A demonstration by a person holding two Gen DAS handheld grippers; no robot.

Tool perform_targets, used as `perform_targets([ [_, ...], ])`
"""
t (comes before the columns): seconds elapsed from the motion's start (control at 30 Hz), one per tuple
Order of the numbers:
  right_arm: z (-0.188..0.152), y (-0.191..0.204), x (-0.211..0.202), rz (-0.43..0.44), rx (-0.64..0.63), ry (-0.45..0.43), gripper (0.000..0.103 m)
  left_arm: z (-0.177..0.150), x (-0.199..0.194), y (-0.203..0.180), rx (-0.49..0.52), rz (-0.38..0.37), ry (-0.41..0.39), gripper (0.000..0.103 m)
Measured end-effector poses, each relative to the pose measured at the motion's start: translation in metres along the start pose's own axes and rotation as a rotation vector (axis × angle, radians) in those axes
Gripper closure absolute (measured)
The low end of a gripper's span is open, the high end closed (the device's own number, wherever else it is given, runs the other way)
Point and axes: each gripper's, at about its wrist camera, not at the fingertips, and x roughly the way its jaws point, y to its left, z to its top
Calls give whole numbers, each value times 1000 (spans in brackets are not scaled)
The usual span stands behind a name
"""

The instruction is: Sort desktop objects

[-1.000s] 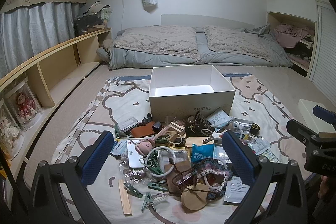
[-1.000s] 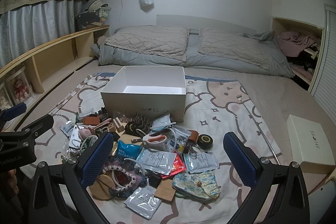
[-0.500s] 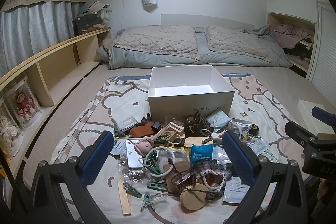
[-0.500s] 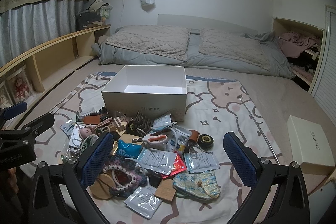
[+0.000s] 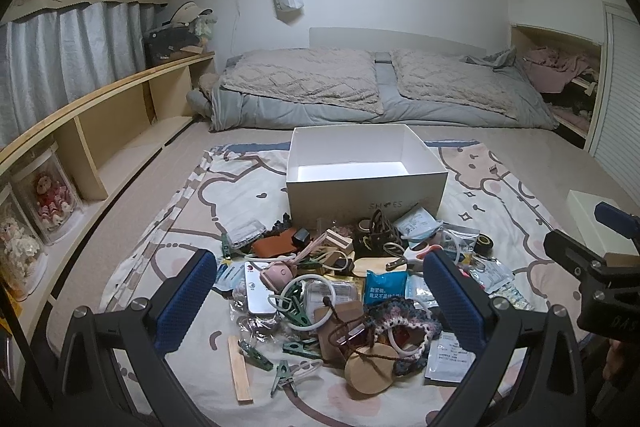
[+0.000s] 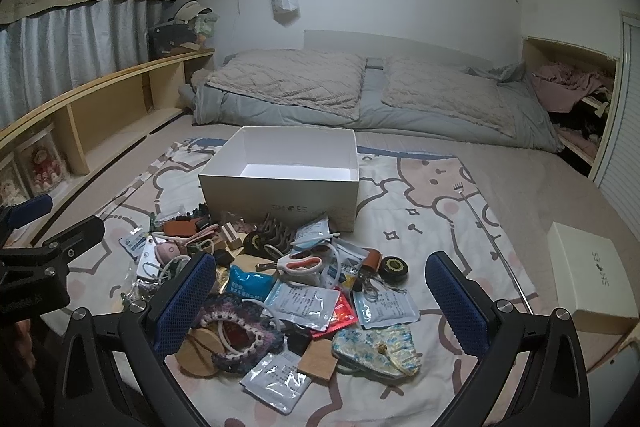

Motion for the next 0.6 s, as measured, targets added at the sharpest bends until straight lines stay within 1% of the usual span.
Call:
perform_targets([
  [0.23, -6, -1, -10, 3, 4, -13, 0, -6, -9, 5, -3, 5, 1, 0],
  [0.6, -22, -1, -10, 22, 30, 9, 0, -23, -8, 8, -21, 7, 33, 0],
])
